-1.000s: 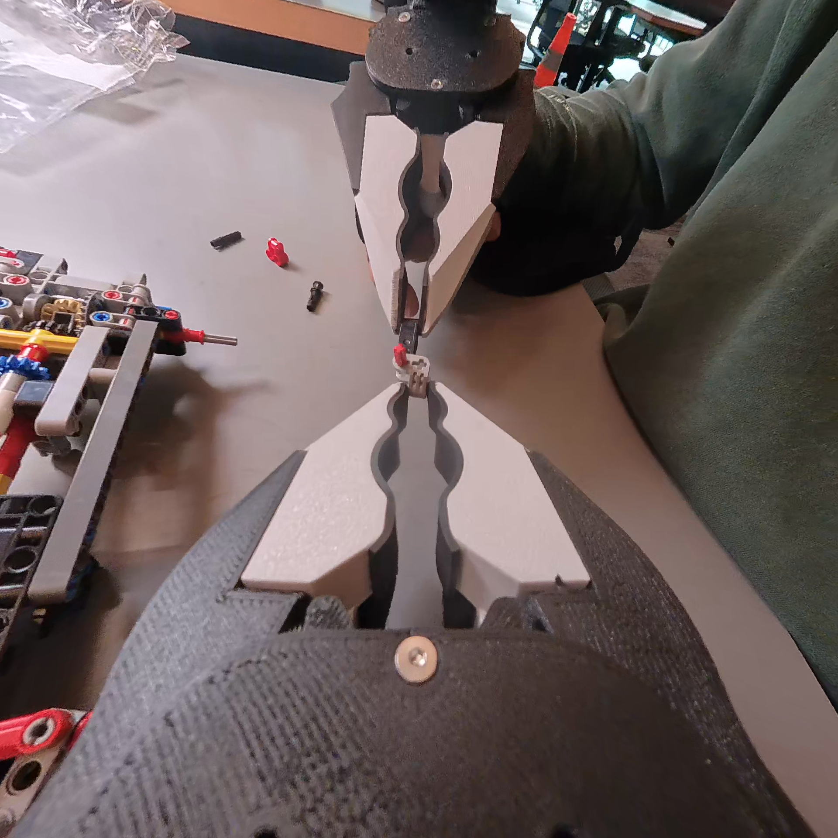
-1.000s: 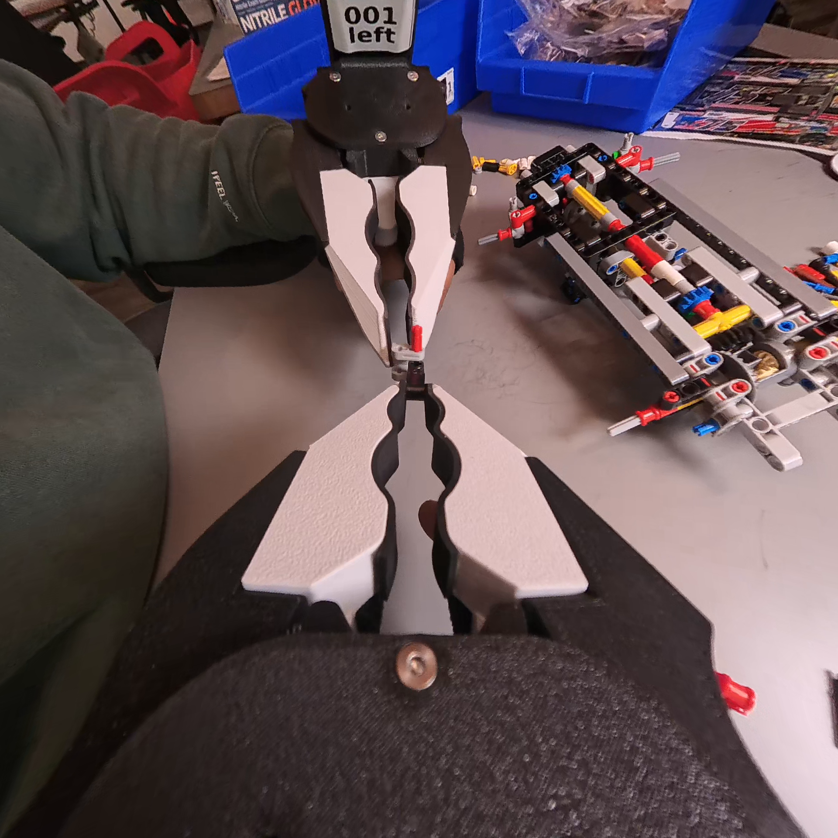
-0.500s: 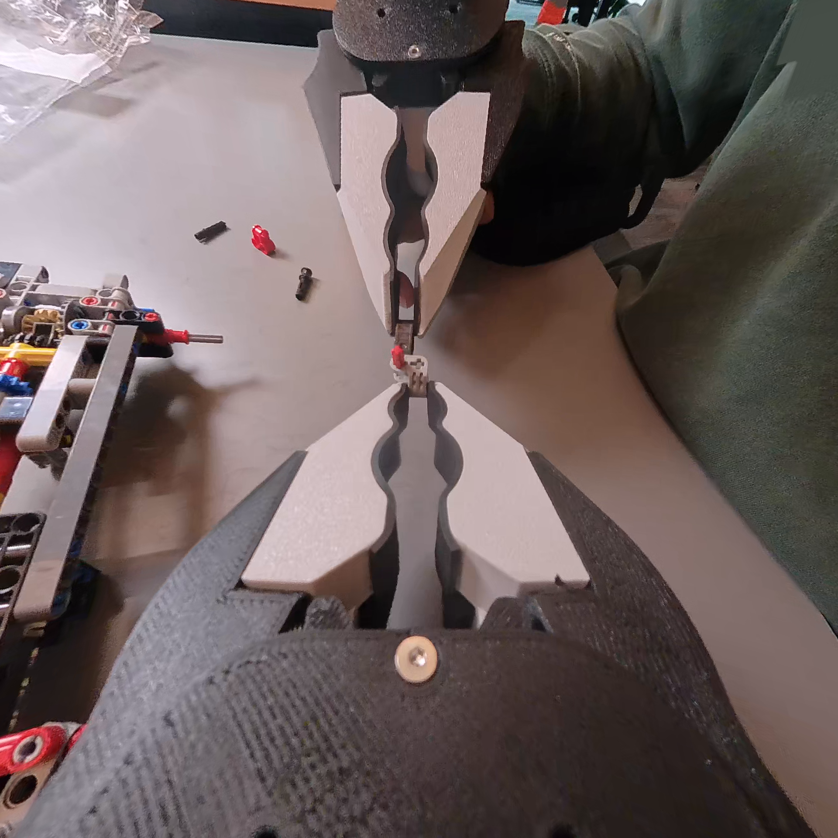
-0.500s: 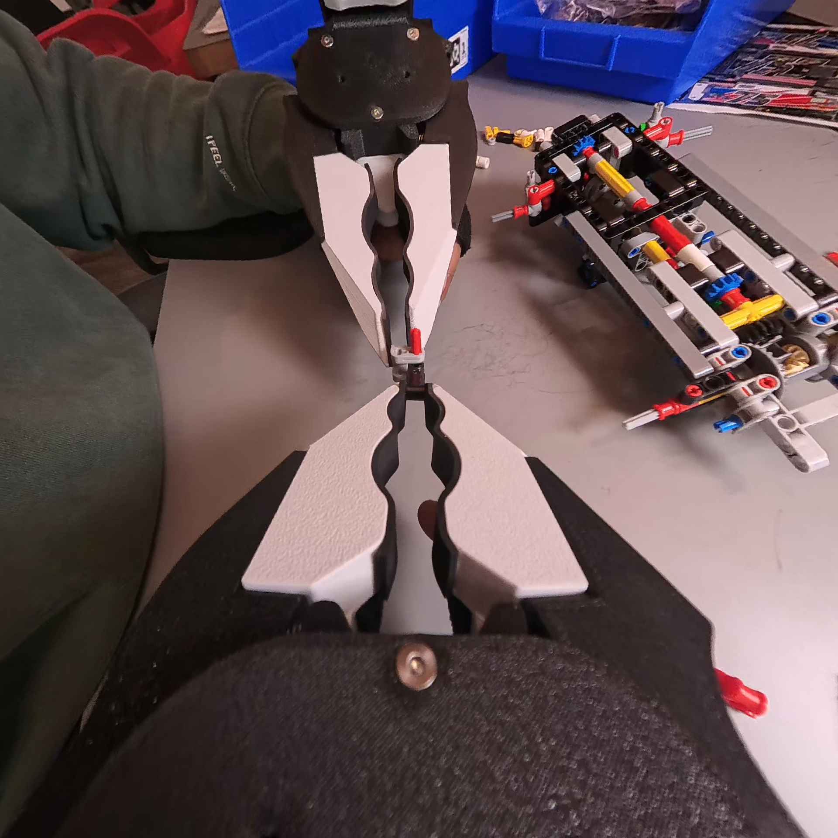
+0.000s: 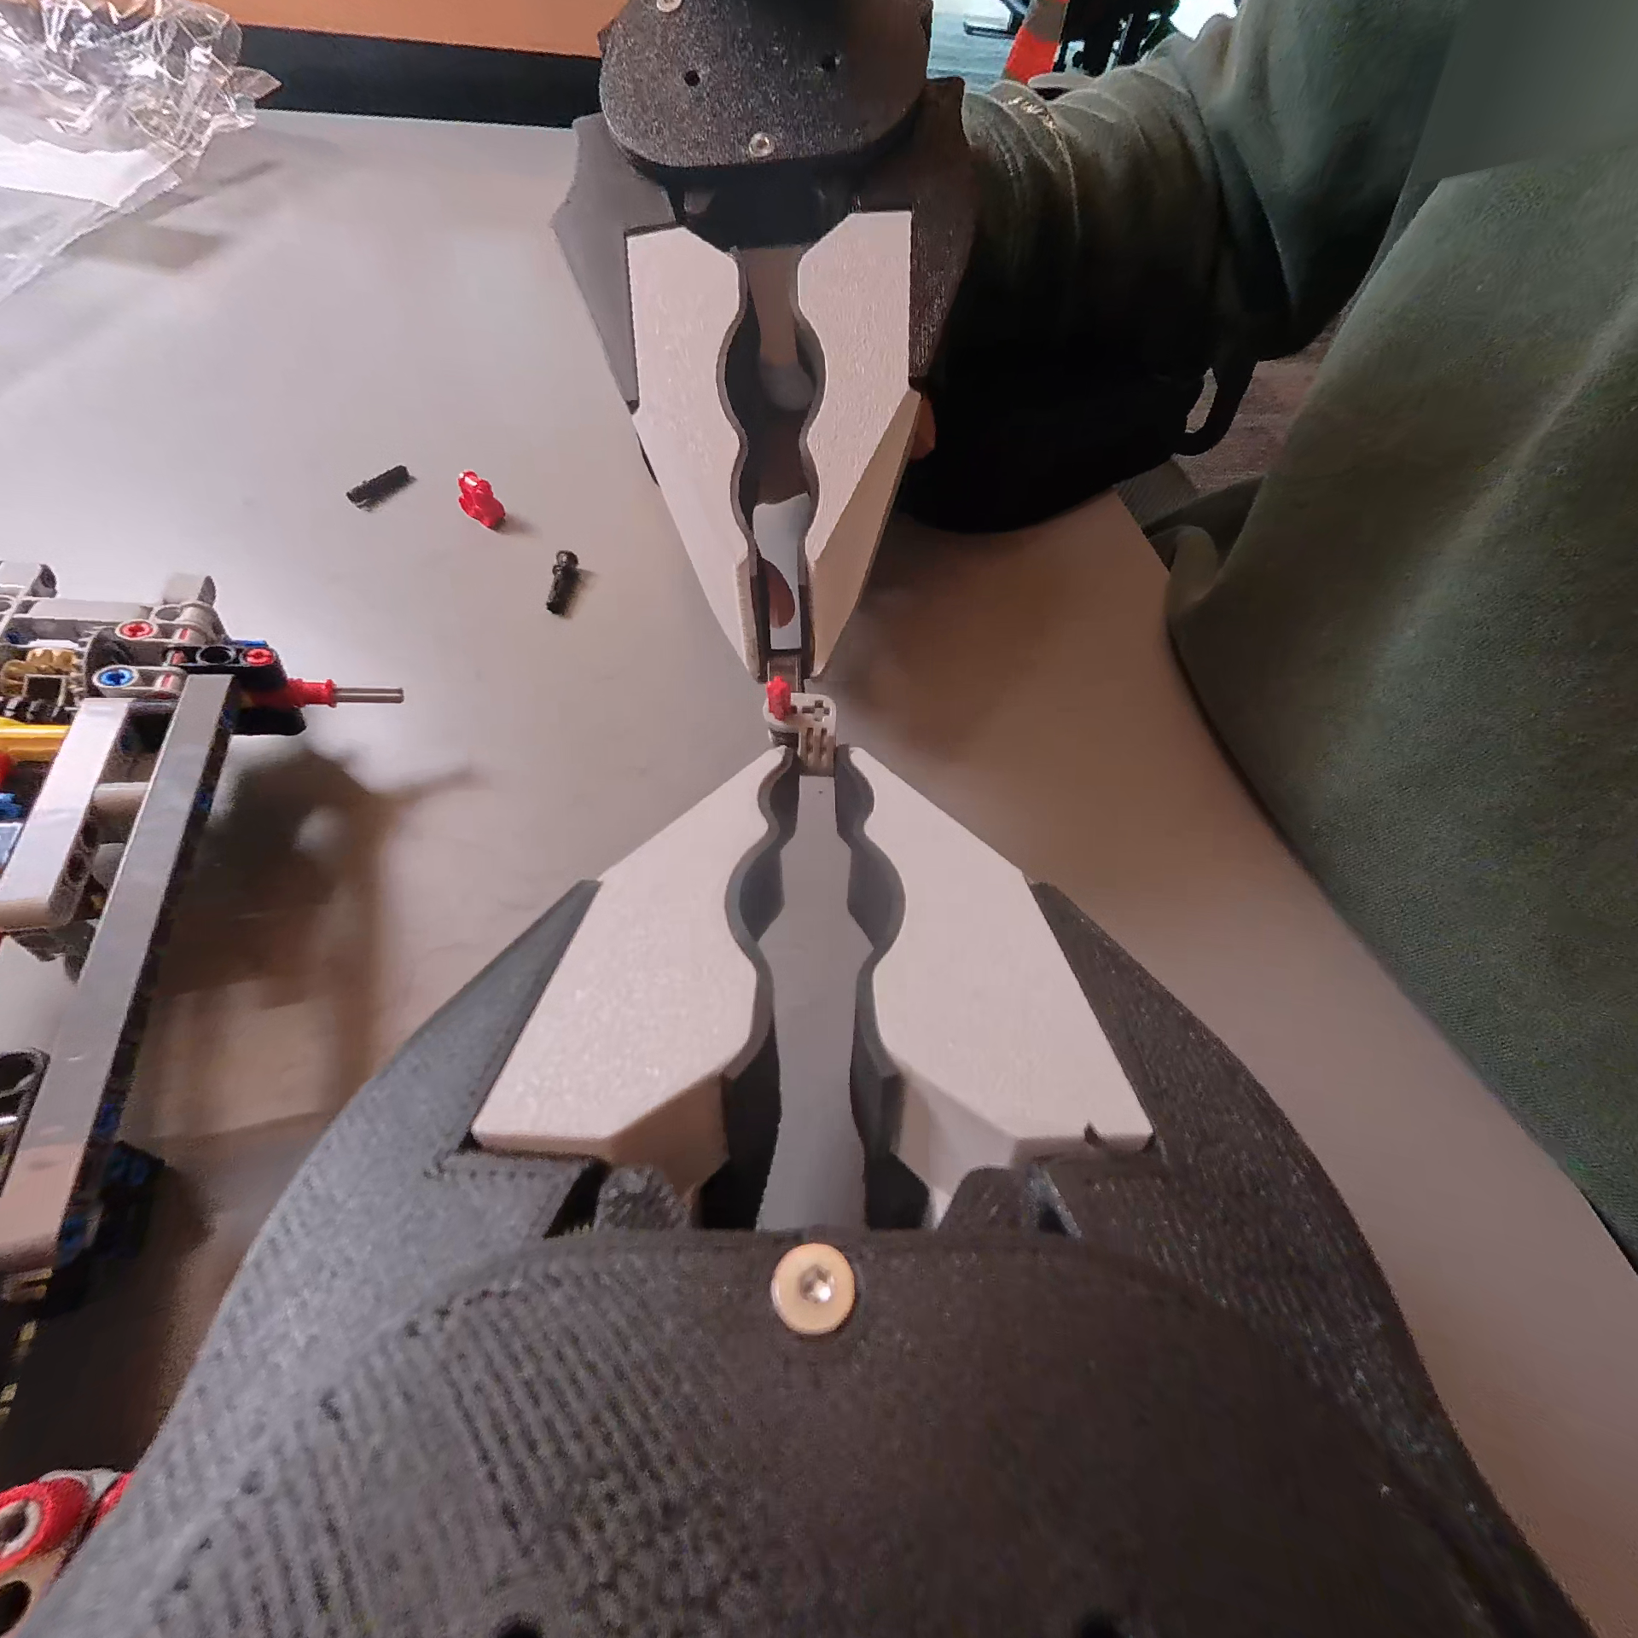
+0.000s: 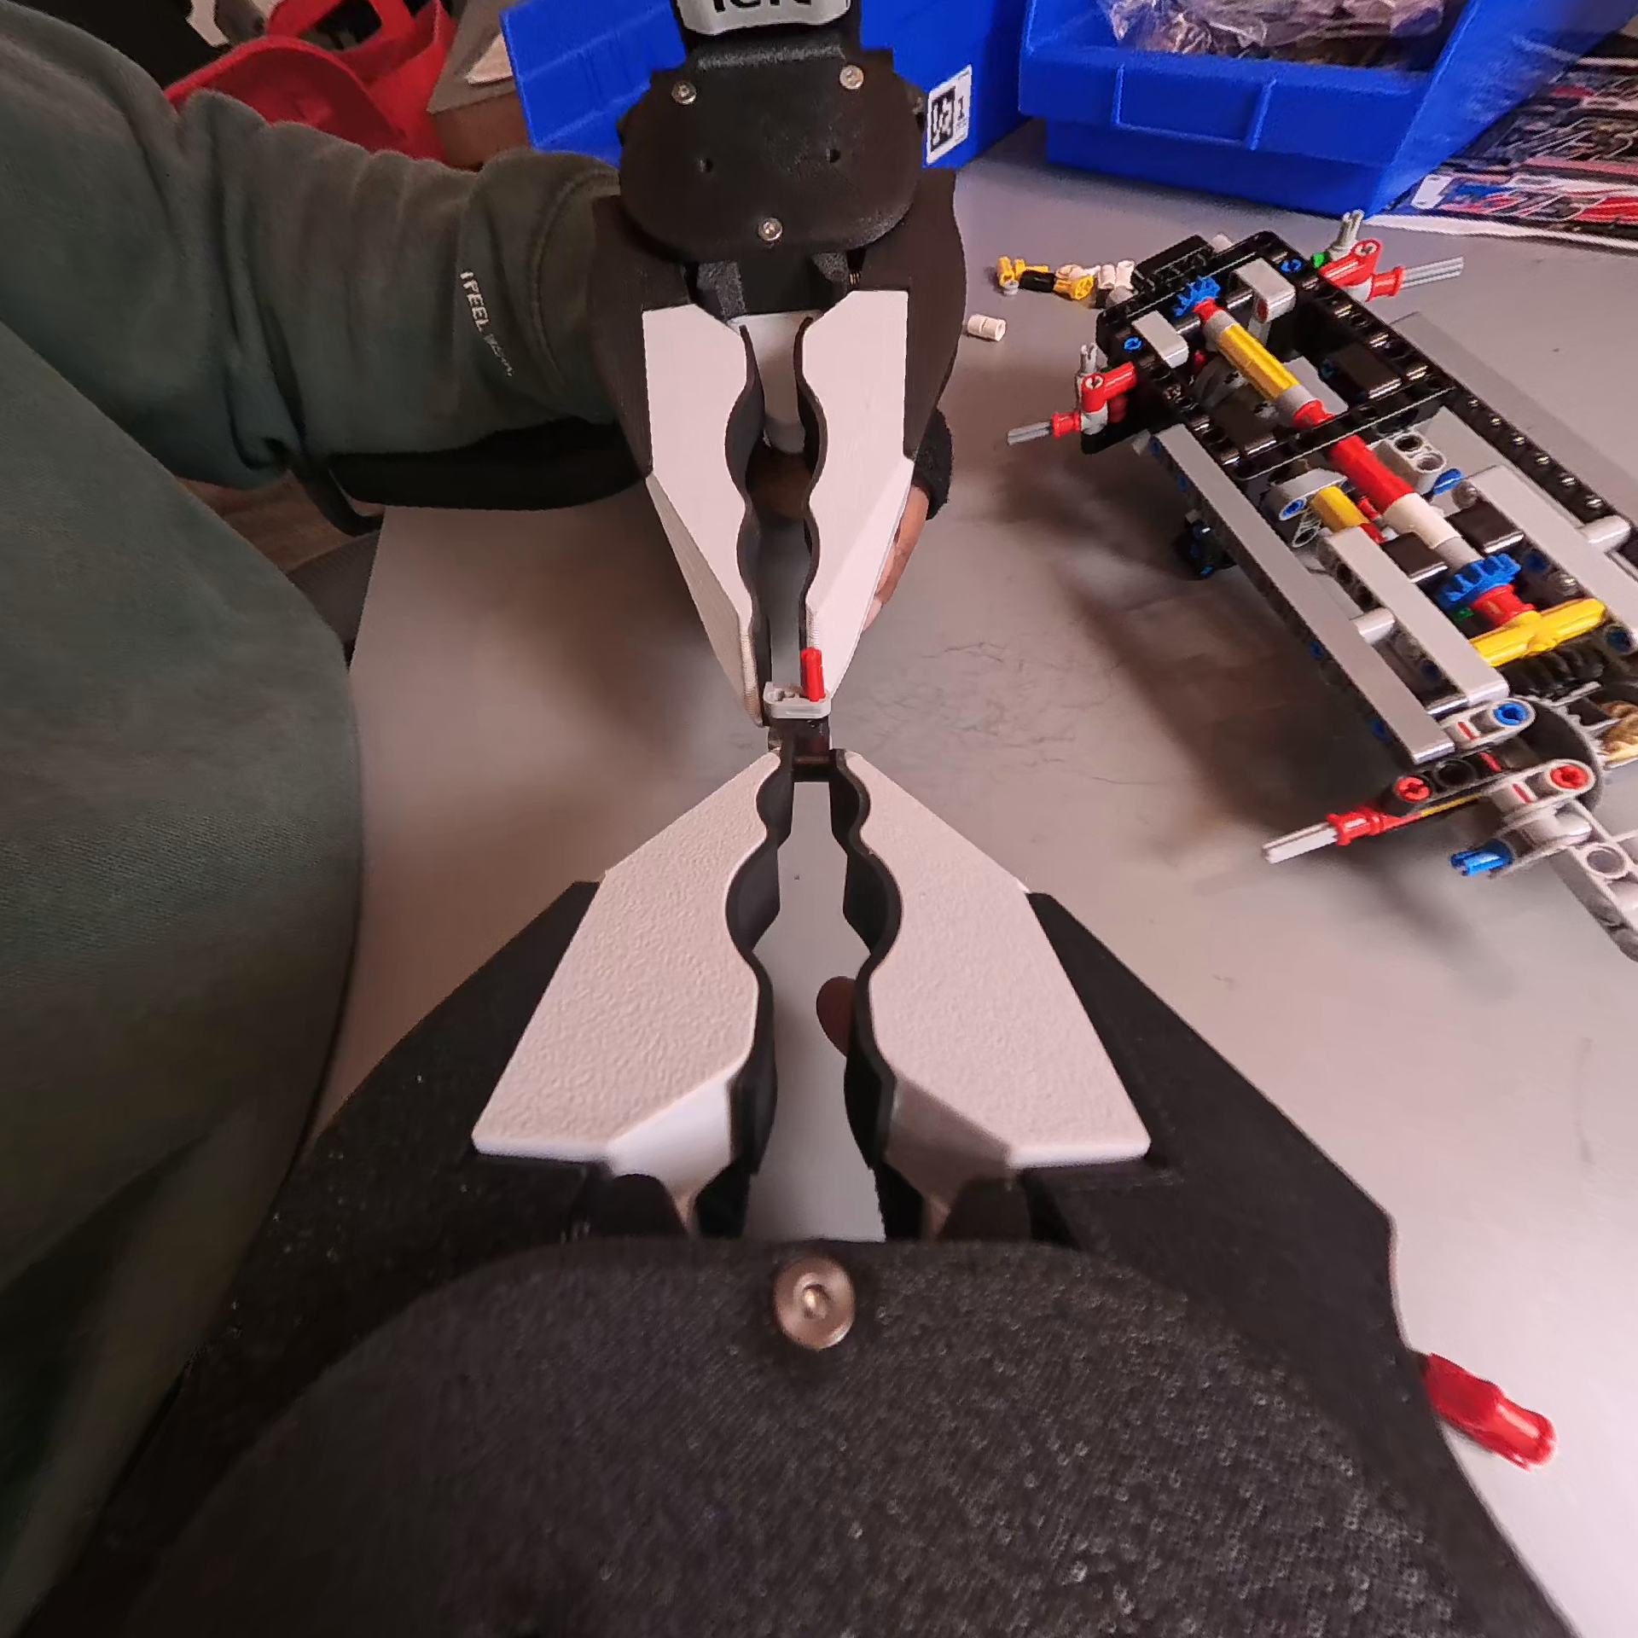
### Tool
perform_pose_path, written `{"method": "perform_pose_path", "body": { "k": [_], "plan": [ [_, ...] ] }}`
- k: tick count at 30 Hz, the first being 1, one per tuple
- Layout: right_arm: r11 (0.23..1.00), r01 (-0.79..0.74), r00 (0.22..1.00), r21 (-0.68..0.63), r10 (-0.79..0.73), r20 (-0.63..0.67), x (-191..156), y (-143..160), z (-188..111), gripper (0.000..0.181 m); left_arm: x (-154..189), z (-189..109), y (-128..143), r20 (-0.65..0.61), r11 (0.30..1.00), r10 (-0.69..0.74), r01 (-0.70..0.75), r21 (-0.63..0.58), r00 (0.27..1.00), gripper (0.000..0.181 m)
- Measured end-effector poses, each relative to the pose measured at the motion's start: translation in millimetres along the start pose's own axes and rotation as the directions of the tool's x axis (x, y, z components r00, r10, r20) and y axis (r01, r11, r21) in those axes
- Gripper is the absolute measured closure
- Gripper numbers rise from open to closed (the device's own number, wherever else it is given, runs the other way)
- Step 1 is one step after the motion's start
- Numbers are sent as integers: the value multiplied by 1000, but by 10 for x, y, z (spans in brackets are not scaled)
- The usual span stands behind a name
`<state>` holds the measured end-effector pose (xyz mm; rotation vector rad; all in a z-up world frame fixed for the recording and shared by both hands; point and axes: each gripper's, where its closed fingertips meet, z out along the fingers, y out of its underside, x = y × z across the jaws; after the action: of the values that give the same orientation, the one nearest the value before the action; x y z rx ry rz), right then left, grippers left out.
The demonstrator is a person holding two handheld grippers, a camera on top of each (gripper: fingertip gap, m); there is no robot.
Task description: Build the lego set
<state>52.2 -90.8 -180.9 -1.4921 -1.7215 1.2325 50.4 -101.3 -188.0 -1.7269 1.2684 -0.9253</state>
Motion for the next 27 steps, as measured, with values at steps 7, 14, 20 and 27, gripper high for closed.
{"method": "perform_pose_path", "body": {
  "k": [7, 14, 20, 27],
  "plan": [
    [1000, 0, 1000, -5, 0, -10, 13, 6, 0, 177, -10, -4, 6, 7, 1000, -1, 1, -6, 1000, 175],
    [1000, 7, 1000, -8, -7, -18, 15, 11, -1, 177, -6, -4, 14, 7, 1000, 3, -3, -8, 1000, 175],
    [1000, 5, 1000, -12, -5, 0, -6, 29, 7, 177, 14, 8, 24, 2, 1000, 16, -16, -15, 1000, 175],
    [1000, 3, 1000, -16, -3, 4, -9, 42, 13, 177, 15, 13, 36, 4, 1000, 15, -14, -22, 1000, 175]
  ]
}}
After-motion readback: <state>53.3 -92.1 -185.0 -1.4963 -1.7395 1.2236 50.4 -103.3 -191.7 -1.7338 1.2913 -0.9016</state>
